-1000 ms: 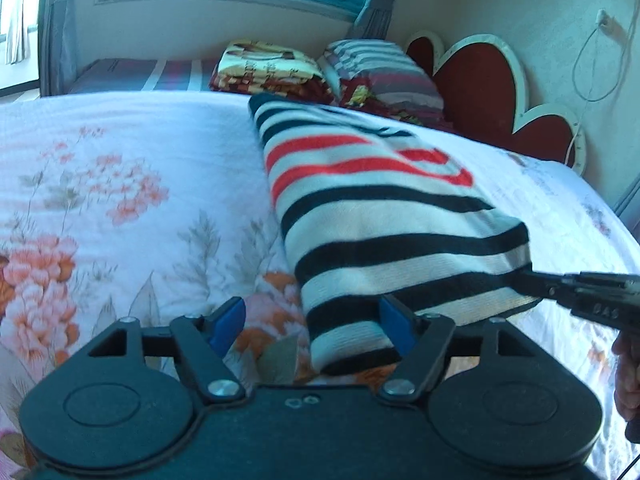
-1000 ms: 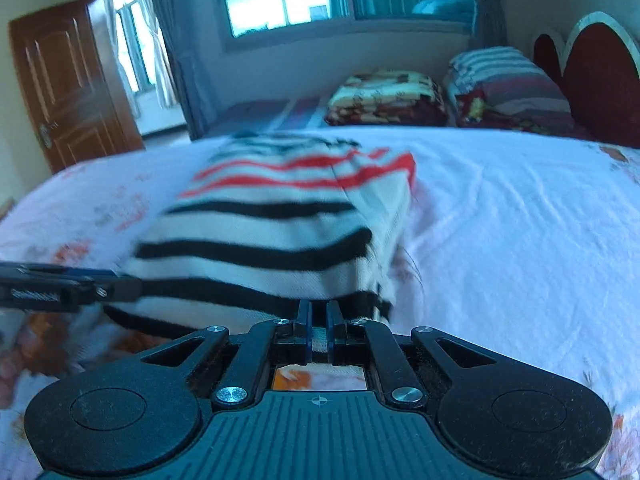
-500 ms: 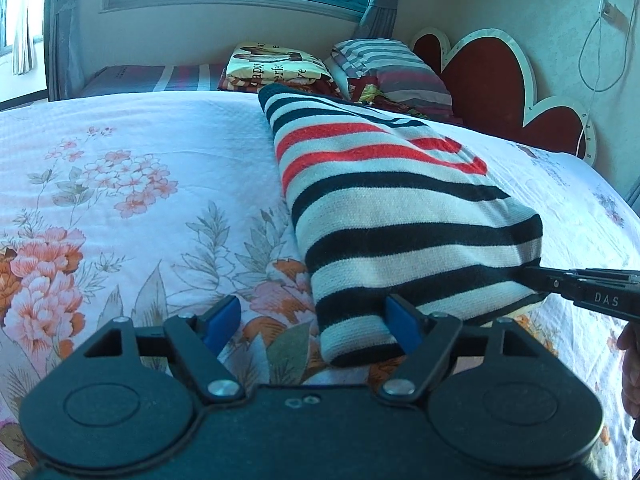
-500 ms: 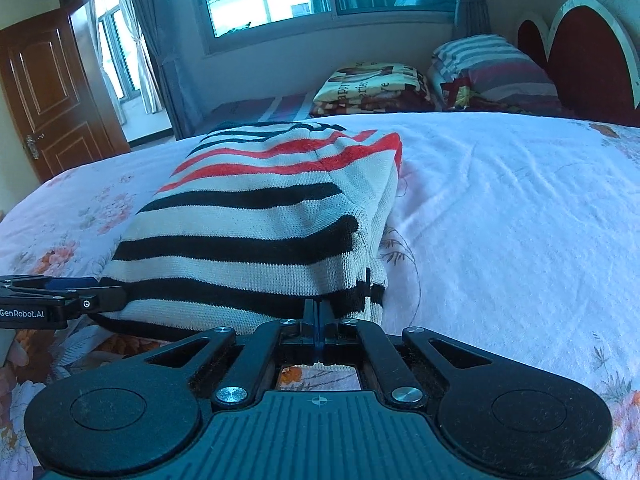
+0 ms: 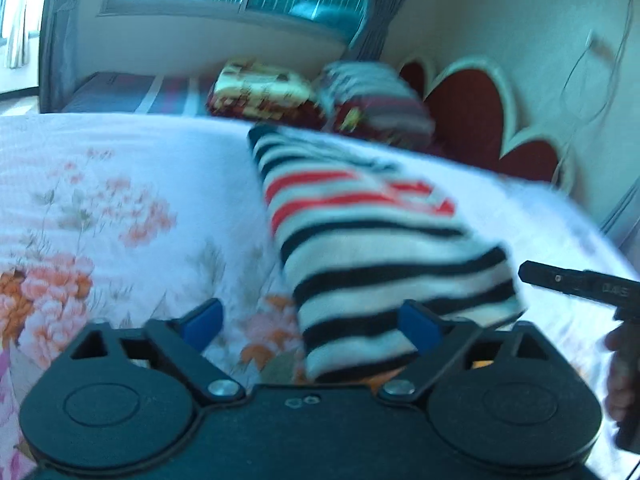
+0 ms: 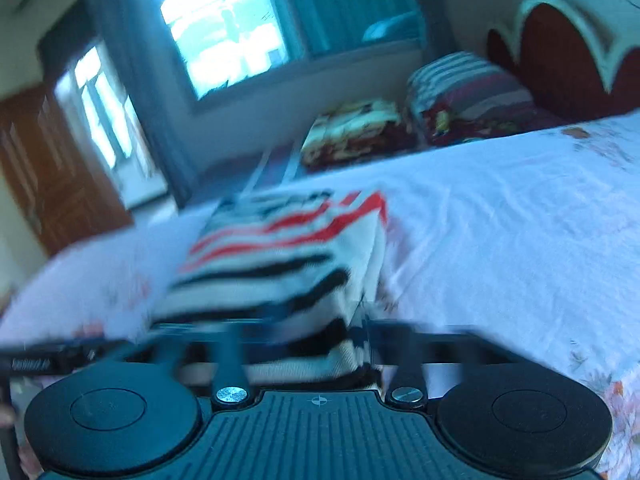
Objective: Fold small clothes
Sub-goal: 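Push the folded sweater's side straight with the right tool while the left tool hovers, then grasp the end of the striped sweater strip with both tools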
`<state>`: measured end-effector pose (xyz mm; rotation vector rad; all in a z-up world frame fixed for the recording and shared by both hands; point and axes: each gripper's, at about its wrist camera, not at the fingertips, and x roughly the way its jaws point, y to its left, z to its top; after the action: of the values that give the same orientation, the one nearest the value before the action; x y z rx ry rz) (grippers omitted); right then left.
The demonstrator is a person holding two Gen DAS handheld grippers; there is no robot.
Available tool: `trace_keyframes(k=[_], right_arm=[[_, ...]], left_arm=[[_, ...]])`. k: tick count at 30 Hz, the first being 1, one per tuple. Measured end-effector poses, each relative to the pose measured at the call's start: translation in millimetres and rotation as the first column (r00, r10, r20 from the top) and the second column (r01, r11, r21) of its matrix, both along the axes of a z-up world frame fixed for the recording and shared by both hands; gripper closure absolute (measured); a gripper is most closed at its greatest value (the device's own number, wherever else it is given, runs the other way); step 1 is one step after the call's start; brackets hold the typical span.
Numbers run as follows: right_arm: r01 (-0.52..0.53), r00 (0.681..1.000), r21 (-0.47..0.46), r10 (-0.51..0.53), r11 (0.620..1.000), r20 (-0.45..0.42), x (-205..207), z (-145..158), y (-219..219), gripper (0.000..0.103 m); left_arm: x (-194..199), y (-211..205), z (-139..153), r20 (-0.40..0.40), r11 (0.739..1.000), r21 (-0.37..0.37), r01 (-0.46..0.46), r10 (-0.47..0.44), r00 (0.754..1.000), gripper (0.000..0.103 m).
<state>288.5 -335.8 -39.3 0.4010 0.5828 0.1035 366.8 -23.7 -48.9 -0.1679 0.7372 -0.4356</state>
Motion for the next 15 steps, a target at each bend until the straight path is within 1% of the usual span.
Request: trace_keyframes(k=[1, 2, 4, 5, 8, 10, 12, 13, 15], right_arm=[[0.008, 1.000, 0.046, -0.009, 0.999, 0.023, -0.5, 2.2, -8.5, 0.010], [0.002, 1.000, 0.084, -0.004, 0.997, 0.020, 3.0, 2.4, -15.5, 0.017], [0.000, 1.000, 0.138, 0.004, 0.990, -0.024, 16.7, -1.2, -26.5, 0.025], [-0.001, 0.999, 0.176, 0.009, 0.984, -0.043, 24.8, -4.9, -32.8, 0.025], [0.012, 0.995, 0.291, 0.018, 0.957, -0.102, 47.2, -22.3, -54.4, 0.025], [0.014, 0.990, 0.343, 0.035, 0.939, -0.135, 60.5, -35.2, -66.0, 0.025], [0.008, 0.986, 0.388, 0.056, 0.922, -0.155, 71.9, -45.6, -76.1, 0.025], [0.004, 0.984, 0.406, 0.068, 0.914, -0.163, 77.4, -50.1, -80.2, 0.025], [-0.019, 0.980, 0.440, 0.104, 0.898, -0.172, 88.5, -58.1, -86.5, 0.025]], left_arm=[[4.0, 2.0, 1.3, -0.005, 1.000, -0.023, 0.004, -0.004, 1.000, 0.006], [9.6, 2.0, 1.7, -0.011, 0.999, -0.034, 0.008, -0.008, 1.000, 0.006], [22.2, -1.7, 1.0, -0.023, 0.998, -0.055, 0.025, -0.027, 0.999, 0.006], [29.3, -3.1, -0.7, -0.035, 0.996, -0.076, 0.038, -0.041, 0.999, 0.006], [53.0, -8.3, -11.5, -0.112, 0.988, -0.140, 0.066, -0.082, 0.990, 0.010], [66.1, -13.0, -18.5, -0.143, 0.985, -0.155, 0.080, -0.103, 0.984, 0.011], [76.8, -17.9, -25.8, -0.163, 0.984, -0.159, 0.086, -0.112, 0.980, 0.018], [82.8, -19.2, -29.6, -0.174, 0.982, -0.165, 0.087, -0.116, 0.978, 0.020], [93.1, -20.9, -36.9, -0.198, 0.980, -0.184, 0.081, -0.118, 0.973, 0.021]])
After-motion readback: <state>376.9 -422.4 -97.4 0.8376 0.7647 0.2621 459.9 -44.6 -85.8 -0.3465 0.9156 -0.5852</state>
